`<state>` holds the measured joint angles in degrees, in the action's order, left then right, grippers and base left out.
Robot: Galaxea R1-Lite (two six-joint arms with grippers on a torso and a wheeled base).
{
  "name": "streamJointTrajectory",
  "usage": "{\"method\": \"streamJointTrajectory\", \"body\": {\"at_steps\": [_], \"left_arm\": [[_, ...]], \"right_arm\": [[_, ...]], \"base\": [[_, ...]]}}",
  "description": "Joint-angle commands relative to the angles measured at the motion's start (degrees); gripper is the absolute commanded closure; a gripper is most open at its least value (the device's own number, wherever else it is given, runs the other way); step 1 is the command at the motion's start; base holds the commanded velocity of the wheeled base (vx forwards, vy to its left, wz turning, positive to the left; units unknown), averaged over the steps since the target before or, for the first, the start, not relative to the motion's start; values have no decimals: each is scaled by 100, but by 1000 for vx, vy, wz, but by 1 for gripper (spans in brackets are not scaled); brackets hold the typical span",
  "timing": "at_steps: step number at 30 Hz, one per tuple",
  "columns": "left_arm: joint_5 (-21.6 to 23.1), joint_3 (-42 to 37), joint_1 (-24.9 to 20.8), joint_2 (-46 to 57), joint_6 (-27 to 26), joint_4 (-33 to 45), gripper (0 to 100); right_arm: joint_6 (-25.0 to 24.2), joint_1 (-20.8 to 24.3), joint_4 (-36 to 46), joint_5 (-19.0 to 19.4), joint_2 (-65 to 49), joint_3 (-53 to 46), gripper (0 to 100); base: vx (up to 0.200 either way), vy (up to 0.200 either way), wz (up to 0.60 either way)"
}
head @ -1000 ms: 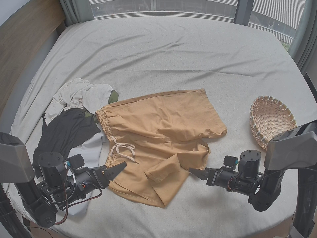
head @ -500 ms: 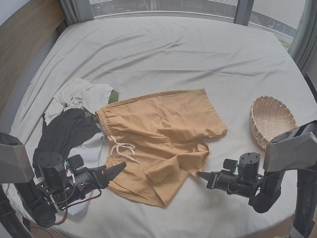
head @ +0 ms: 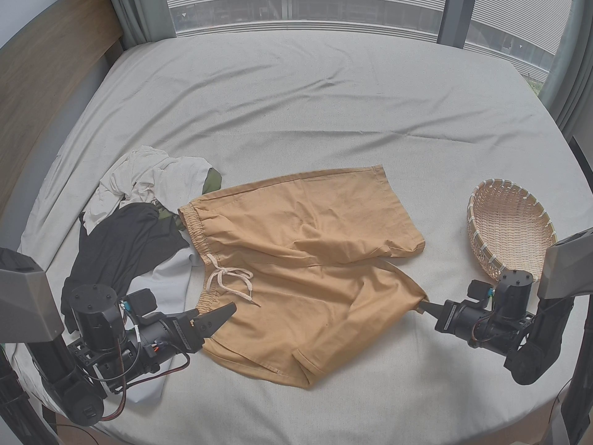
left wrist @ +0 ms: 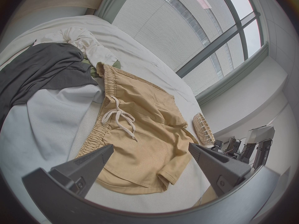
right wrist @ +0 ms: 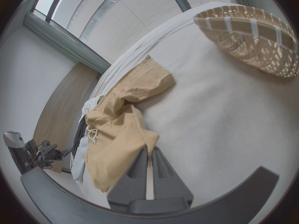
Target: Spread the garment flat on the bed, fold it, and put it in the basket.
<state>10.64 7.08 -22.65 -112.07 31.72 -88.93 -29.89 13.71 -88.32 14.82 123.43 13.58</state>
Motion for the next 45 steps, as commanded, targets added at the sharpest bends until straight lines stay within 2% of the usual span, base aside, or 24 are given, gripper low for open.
{"method": "streamJointTrajectory", "body": {"at_steps": [1,15,29,30,38,45], "left_arm": [[-1,-14,-3,1,1,-1,0],[-1,-40,-11,-8,1,-1,0],[-1,-93,6,-8,10,-1,0],[-1,-93,6,-8,10,-1,0],[-1,-111,-3,-17,10,-1,0],[-1,-119,-11,-17,10,-1,0]], "right_arm": [[1,-194,-1,3,-126,-5,100],[1,-589,-1,100,-65,347,100],[177,-607,-1,91,419,1164,100],[238,-607,-10,91,419,1164,0],[238,-598,-10,-32,190,892,0],[229,-194,-10,-23,14,180,0]], "base": [[0,0,0],[0,0,0],[0,0,0],[0,0,0],[0,0,0],[0,0,0]]}}
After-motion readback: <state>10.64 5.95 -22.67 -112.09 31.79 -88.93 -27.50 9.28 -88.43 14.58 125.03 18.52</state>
